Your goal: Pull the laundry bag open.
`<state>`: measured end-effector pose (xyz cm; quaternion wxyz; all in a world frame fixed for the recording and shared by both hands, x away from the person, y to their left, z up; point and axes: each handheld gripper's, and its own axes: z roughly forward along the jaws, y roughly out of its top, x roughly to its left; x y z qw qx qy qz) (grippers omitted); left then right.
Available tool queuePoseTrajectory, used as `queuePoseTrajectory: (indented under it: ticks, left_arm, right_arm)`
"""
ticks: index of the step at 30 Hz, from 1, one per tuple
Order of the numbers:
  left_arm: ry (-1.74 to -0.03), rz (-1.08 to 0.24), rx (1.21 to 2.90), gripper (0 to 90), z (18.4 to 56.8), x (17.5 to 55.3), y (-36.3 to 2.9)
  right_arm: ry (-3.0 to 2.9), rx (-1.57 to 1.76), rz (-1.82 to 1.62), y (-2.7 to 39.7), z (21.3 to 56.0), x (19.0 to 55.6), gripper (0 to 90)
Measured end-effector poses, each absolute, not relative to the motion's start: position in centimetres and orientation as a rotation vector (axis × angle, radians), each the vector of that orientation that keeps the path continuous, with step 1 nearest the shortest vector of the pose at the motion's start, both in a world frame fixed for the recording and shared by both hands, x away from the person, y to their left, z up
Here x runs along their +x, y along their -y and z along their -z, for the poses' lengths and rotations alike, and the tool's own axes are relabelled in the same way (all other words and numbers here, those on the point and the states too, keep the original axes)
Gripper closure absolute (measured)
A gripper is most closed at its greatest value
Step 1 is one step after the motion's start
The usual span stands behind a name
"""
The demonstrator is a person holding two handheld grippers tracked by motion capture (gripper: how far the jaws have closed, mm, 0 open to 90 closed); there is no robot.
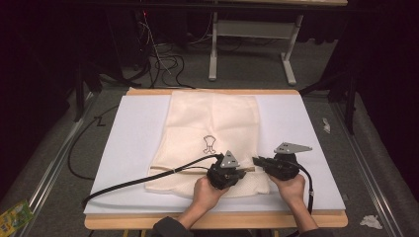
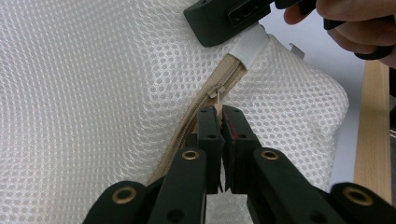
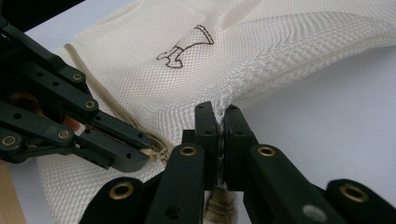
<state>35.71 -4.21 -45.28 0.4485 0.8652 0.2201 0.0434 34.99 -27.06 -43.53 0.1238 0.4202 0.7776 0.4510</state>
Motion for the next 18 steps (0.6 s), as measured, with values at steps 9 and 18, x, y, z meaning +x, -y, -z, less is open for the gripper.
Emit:
queuePoseTrajectory:
  ticks: [9,18]
  left_arm:
    - [-0.547,-0.11,2.137,87.0,45.31,35.7,3.89]
    - [-0.552,-0.11,2.131,87.0,45.11,35.75,3.39]
  right_arm:
    - [-2.269,1.228,-1.315,27.06,43.57,35.01,88.3]
    - [-2.267,1.236,-1.314,27.13,43.54,35.04,88.3]
